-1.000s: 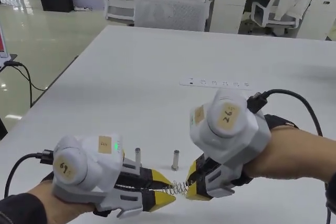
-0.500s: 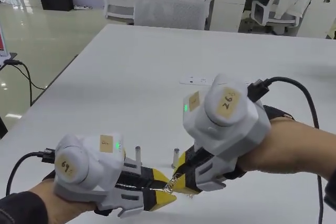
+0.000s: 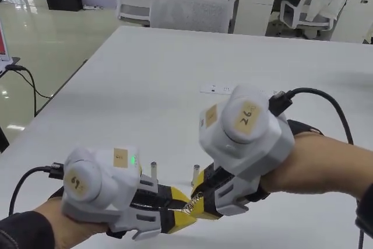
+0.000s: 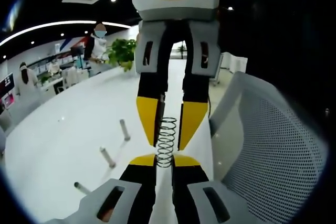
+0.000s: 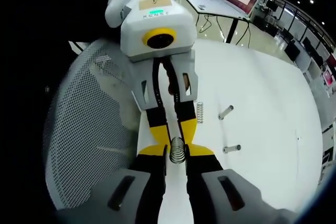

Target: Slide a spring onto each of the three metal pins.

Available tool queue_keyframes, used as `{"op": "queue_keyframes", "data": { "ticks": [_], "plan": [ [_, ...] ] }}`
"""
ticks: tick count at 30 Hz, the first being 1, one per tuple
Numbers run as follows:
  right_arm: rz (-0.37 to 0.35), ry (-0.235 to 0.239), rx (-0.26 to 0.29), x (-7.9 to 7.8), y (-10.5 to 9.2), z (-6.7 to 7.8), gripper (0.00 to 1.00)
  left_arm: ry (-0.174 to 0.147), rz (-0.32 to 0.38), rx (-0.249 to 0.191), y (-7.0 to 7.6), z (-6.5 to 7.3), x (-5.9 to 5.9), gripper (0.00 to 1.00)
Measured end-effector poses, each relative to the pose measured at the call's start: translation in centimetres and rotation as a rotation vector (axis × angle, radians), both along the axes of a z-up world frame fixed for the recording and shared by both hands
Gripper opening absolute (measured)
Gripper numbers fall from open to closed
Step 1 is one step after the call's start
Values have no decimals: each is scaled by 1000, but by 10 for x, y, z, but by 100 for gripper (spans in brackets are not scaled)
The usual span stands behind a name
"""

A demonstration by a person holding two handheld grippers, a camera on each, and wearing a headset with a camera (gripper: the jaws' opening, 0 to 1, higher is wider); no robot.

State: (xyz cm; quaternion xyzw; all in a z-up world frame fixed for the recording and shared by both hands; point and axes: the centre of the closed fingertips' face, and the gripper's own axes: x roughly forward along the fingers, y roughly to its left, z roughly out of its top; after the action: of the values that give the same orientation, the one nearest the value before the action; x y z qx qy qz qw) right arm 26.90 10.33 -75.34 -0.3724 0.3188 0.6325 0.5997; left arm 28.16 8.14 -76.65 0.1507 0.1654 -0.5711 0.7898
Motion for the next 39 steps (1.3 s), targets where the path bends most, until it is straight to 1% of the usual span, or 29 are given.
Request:
{"op": "queue_keyframes", "data": {
  "ticks": [2,3,4,5,6,10,14,18,22,26,33,35,37,39],
  "plan": [
    [0,1,1,0,1,0,10,-4,-1,-6,-1,2,0,2],
    [0,2,1,1,1,-1,10,1,1,-21,-2,4,0,2],
    [-2,6,-2,1,1,-1,9,2,3,-11,-1,3,0,2],
    [-3,3,1,1,1,0,9,-1,4,-16,-1,4,1,2],
    [-2,1,2,2,1,0,9,3,5,-22,-1,5,1,2],
    [-11,13,7,2,1,0,9,1,4,-29,-1,5,1,2],
    [-16,11,6,2,0,0,9,3,6,-39,-1,7,2,2],
    [-26,23,5,2,-1,0,9,0,3,-37,-1,6,1,2],
    [-48,38,0,2,-1,-1,8,4,-1,-39,-2,5,0,2],
    [-52,35,-12,3,0,-2,8,-1,0,-38,-2,4,1,3],
    [-53,36,-22,4,-1,-2,8,16,16,-47,-2,3,3,4],
    [-54,40,-22,3,-1,-2,8,17,22,-48,-1,3,4,6],
    [-53,40,-24,3,-1,-2,8,28,32,-52,0,3,5,9],
    [-57,39,-26,4,-2,-2,8,28,38,-52,2,2,6,11]
  ]
}}
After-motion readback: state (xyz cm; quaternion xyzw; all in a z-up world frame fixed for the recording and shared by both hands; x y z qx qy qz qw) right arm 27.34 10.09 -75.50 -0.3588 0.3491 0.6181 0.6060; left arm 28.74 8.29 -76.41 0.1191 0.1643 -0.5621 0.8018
